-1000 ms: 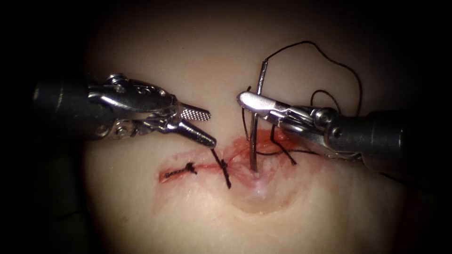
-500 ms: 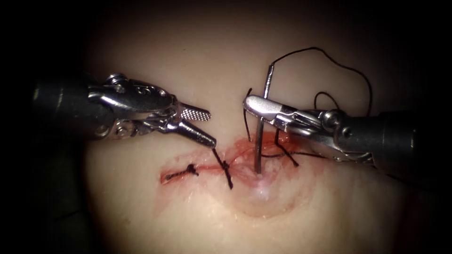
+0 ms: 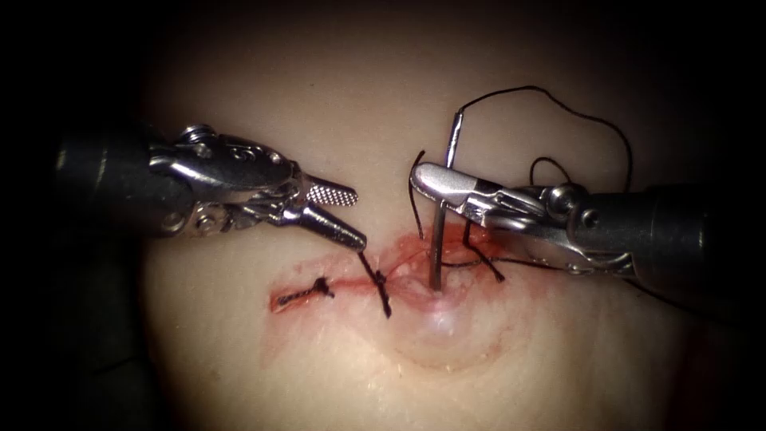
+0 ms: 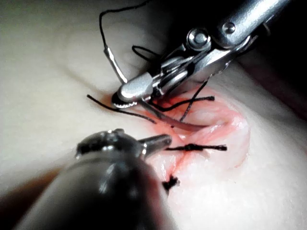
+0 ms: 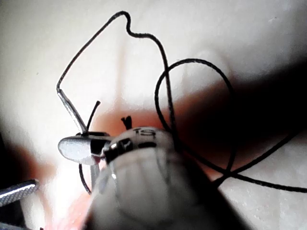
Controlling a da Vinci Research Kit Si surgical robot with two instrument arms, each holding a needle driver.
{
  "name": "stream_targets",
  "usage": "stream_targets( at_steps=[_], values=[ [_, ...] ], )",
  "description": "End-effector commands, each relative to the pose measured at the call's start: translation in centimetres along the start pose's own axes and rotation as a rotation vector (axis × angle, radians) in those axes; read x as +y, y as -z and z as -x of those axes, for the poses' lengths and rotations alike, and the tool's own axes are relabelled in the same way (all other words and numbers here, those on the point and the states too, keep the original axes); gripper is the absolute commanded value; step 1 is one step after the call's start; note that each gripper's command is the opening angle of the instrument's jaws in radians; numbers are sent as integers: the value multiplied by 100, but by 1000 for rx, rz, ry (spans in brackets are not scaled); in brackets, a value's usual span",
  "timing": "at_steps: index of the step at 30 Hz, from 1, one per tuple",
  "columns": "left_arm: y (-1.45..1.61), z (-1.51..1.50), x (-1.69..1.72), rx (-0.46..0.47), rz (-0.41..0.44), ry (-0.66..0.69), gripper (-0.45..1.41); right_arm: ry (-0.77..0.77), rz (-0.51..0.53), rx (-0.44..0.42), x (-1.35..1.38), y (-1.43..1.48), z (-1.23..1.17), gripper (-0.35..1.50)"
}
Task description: Wound Closure
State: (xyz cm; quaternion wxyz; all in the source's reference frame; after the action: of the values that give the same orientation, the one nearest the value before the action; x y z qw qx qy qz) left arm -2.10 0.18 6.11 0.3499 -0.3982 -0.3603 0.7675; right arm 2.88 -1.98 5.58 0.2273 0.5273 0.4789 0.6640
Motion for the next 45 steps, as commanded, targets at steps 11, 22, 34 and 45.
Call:
stream_targets(
  at_steps=[11, 22, 34, 45],
  values=[
    [20, -21, 8, 52, 89, -44, -45, -45, -8, -2, 5, -10, 3, -35],
    [-2, -14, 63, -29, 368, -170, -45, -51, -6, 0, 5, -10, 2, -35],
    [-63, 3, 64, -57, 367, -233, -45, -58, -4, 7, 3, -11, 5, -35],
    [-57, -3, 63, -36, 348, -226, -45, -57, 2, 5, 3, -11, 5, -35]
  ],
)
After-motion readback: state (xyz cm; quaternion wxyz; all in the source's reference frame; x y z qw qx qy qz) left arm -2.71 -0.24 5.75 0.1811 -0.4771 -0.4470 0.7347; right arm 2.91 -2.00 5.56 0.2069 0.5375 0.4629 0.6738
